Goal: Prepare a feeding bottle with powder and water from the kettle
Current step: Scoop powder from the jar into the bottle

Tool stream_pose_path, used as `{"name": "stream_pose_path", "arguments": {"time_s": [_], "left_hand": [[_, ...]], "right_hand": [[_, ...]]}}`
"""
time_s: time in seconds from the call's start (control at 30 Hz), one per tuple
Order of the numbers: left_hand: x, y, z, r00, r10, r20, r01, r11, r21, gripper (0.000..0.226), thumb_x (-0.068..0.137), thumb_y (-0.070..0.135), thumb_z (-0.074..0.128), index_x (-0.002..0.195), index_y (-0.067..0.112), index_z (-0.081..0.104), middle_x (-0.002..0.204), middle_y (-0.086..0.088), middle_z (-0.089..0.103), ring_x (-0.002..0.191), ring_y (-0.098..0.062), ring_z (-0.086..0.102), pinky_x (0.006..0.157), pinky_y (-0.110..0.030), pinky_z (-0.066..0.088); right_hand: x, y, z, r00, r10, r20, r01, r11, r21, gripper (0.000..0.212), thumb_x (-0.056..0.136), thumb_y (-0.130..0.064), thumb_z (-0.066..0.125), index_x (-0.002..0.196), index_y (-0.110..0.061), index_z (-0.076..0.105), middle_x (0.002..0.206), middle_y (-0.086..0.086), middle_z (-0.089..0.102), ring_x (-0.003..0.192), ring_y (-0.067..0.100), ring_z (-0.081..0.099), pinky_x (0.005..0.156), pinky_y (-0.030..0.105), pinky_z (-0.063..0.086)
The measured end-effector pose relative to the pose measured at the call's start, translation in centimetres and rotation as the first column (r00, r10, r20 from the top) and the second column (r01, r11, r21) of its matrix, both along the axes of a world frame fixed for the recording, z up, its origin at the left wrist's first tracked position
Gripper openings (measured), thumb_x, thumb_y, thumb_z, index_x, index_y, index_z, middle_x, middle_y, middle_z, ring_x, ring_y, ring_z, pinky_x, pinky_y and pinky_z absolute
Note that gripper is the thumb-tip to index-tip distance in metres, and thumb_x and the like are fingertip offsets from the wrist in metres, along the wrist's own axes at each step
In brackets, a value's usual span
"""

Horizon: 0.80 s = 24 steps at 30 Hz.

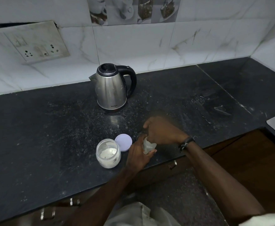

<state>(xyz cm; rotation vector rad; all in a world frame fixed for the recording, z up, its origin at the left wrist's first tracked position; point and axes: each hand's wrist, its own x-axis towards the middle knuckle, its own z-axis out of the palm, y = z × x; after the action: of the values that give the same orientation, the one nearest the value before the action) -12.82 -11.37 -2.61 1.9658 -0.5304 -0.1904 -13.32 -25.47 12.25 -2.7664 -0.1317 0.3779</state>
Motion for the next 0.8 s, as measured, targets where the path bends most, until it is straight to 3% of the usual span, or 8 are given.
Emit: {"name": "stream_pose_path", "arguments": {"time_s": [0.1,0.17,0.3,0.47,0.63,0.8], "left_hand": [[0.0,-0.1,-0.1,1.000,-0.004,0.009,0.004,1.000,-0.003,0.059,0.077,0.032,0.083,0.126,0.017,0.055,0.120,0.003,0.066,0.108,-0.009,0.063,0.091,-0.012,0.044],[0.0,0.0,-0.2,1.000,-0.001,0.014,0.001,1.000,-0.005,0.059,0.077,0.034,0.082,0.127,0.019,0.054,0.123,0.005,0.065,0.110,-0.007,0.062,0.092,-0.012,0.043],[0.0,0.0,-0.3,1.000,0.005,0.017,-0.005,1.000,-0.022,0.064,0.075,0.037,0.081,0.129,0.018,0.054,0.121,0.003,0.067,0.110,-0.011,0.064,0.094,-0.030,0.051],[0.1,0.0,-0.5,0.999,0.001,0.033,0.000,1.000,-0.021,0.063,0.074,0.032,0.085,0.127,0.019,0.054,0.120,0.007,0.066,0.108,-0.006,0.063,0.092,-0.016,0.046],[0.1,0.0,-0.5,1.000,-0.005,0.009,0.006,1.000,-0.017,0.064,0.074,0.033,0.085,0.128,0.019,0.053,0.123,0.007,0.065,0.111,-0.005,0.061,0.091,-0.003,0.039],[0.1,0.0,-0.8,1.000,0.024,0.020,-0.024,1.000,-0.008,0.066,0.072,0.035,0.086,0.128,0.021,0.054,0.119,0.008,0.067,0.108,-0.004,0.062,0.090,-0.008,0.042]], "right_hand": [[-0.1,0.1,0.0,1.000,-0.012,0.019,0.013,0.997,-0.076,0.031,0.075,-0.020,0.076,0.051,-0.019,0.056,0.115,-0.007,0.055,0.113,0.013,0.042,0.088,0.035,0.043],[-0.2,0.1,-0.1,0.999,-0.028,0.018,0.030,0.997,-0.078,0.038,0.075,-0.022,0.076,0.047,-0.024,0.050,0.113,-0.008,0.053,0.114,0.015,0.041,0.087,0.036,0.043],[-0.2,0.0,1.1,0.997,-0.030,0.078,0.032,0.999,-0.034,0.033,0.074,-0.019,0.075,0.048,-0.025,0.054,0.109,-0.012,0.054,0.112,0.011,0.043,0.088,0.036,0.046],[0.2,-1.3,3.8,0.990,-0.030,0.135,0.043,0.995,-0.092,0.023,0.073,-0.027,0.078,0.056,-0.020,0.064,0.092,-0.017,0.054,0.108,0.008,0.049,0.090,0.038,0.047],[0.2,-1.4,7.1,0.983,-0.065,0.172,0.057,0.997,0.052,0.016,0.079,-0.025,0.079,0.069,-0.012,0.073,0.100,-0.003,0.067,0.095,-0.006,0.048,0.085,0.021,0.035],[1.5,1.3,6.9,0.976,-0.021,0.216,-0.021,0.982,0.190,0.019,0.083,-0.031,0.074,0.073,-0.016,0.073,0.106,-0.005,0.063,0.100,0.004,0.057,0.086,0.026,0.044]]}}
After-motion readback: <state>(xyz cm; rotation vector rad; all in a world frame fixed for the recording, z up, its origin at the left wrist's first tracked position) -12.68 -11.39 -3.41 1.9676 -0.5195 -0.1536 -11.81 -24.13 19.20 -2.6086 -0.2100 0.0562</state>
